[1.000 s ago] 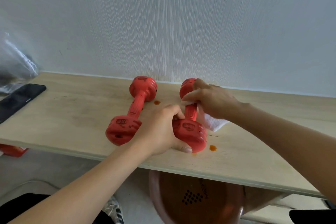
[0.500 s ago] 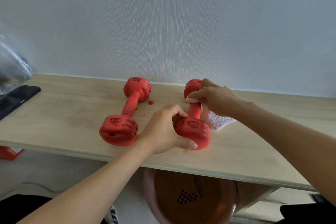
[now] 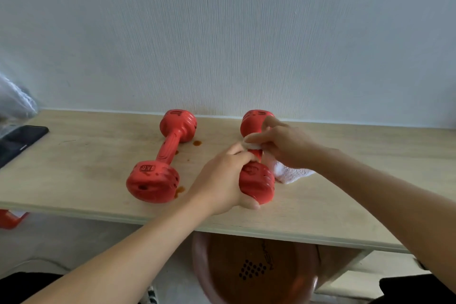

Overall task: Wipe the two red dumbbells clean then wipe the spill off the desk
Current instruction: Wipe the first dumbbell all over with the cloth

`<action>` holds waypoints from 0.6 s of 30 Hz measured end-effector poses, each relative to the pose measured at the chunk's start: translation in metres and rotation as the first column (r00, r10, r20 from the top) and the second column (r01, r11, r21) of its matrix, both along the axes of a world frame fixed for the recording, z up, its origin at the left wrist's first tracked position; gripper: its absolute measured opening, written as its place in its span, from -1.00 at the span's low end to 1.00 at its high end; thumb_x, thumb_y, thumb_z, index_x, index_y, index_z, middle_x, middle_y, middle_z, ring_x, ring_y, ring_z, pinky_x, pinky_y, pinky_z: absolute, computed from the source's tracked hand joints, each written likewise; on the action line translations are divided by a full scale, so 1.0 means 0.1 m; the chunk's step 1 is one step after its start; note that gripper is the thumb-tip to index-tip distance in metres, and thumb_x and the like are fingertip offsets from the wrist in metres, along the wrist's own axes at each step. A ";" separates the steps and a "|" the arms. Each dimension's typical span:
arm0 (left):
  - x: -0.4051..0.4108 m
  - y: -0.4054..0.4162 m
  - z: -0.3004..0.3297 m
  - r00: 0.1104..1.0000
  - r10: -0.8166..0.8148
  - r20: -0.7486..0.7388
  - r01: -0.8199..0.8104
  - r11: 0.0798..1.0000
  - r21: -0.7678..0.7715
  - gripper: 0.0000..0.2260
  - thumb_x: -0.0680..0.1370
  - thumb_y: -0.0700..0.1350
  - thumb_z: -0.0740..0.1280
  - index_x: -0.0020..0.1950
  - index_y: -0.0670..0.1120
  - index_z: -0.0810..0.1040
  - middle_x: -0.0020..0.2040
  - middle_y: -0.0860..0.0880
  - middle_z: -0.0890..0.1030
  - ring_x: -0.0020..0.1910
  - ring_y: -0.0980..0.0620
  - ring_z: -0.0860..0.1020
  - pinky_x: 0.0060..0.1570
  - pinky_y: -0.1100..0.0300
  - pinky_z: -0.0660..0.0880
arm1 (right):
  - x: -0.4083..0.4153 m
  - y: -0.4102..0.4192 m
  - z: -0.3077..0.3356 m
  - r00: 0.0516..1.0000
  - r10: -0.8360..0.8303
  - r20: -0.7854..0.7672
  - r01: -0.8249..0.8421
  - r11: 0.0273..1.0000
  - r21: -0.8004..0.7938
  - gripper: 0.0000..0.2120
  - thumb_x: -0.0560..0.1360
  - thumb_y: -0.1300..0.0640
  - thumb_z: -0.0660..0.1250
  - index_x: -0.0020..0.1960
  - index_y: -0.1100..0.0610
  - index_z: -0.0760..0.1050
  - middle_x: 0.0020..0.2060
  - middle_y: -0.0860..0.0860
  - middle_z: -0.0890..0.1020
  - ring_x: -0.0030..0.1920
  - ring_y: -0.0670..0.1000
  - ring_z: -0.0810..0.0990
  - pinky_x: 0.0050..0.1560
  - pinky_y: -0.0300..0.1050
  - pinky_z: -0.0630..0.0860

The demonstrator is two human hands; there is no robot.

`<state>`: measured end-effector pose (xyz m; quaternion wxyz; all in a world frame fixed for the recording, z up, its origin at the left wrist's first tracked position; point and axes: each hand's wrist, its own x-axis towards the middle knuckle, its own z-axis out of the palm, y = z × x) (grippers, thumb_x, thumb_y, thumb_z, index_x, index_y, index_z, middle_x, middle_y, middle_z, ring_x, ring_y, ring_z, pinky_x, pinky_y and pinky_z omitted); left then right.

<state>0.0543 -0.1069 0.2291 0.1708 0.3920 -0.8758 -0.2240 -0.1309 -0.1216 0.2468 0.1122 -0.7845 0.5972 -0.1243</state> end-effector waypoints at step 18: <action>0.29 -0.02 -0.27 0.934 0.179 -0.308 -0.118 0.971 0.207 -0.39 0.03 0.03 0.66 -0.05 0.22 0.44 -0.01 0.19 0.54 -0.07 0.25 0.53 -0.12 0.42 0.46 | 0.27 -0.02 0.11 0.967 0.134 -0.216 -0.135 0.991 0.010 -0.67 0.55 0.14 0.17 0.18 -0.22 0.48 0.03 -0.06 0.36 -0.12 0.06 0.47 -0.06 0.02 0.47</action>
